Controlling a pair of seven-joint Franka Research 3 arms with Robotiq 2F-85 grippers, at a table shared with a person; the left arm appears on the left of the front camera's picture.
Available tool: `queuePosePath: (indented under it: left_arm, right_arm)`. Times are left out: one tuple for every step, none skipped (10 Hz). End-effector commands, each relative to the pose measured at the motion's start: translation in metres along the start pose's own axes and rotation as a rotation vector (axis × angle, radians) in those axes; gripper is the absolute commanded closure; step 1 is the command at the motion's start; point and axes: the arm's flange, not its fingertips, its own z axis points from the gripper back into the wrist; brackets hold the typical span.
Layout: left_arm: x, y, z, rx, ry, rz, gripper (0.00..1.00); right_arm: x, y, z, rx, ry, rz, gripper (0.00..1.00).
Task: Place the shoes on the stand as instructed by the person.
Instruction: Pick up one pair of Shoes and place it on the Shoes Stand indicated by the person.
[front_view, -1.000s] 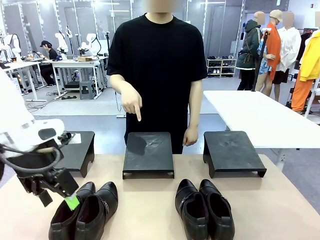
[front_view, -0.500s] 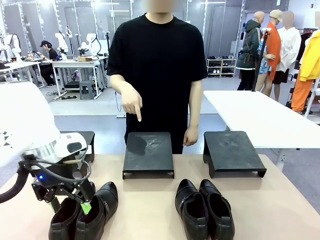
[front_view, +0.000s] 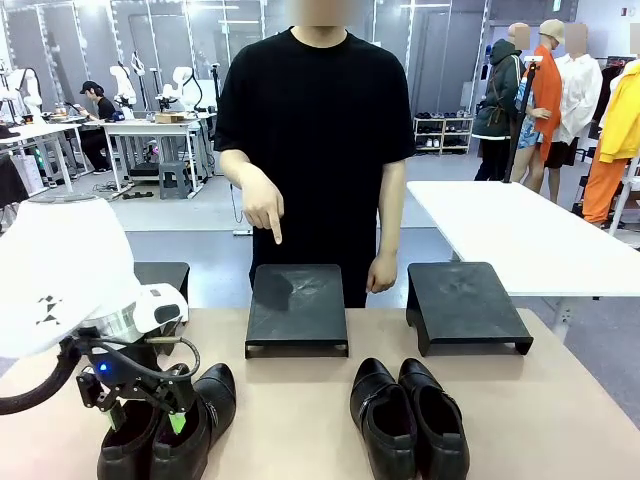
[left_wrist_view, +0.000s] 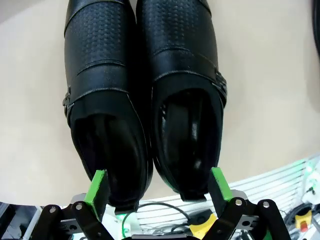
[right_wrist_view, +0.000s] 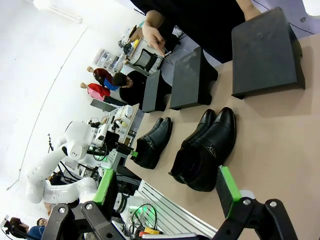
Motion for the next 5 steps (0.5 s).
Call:
queuePosePath:
  left_arm:
    - [0.008, -0.002, -0.018, 0.025, -0.043, 0.043, 0.00]
    - [0.010, -0.005, -0.022, 0.030, -0.044, 0.047, 0.00]
    - [0.012, -0.007, -0.025, 0.029, -0.035, 0.078, 0.00]
    - [0.014, -0.006, -0.027, 0.053, -0.039, 0.090, 0.00]
    - [0.017, -0.005, -0.030, 0.052, -0.039, 0.098, 0.00]
  right_arm:
    - [0.002, 0.000, 0.001, 0.014, -0.009, 0.016, 0.00]
    - [0.002, 0.000, 0.001, 0.014, -0.009, 0.016, 0.00]
    - [0.002, 0.000, 0.001, 0.014, -0.009, 0.016, 0.00]
    - [0.002, 0.000, 0.001, 0.014, -0.009, 0.016, 0.00]
    - [0.002, 0.000, 0.001, 0.014, -0.009, 0.016, 0.00]
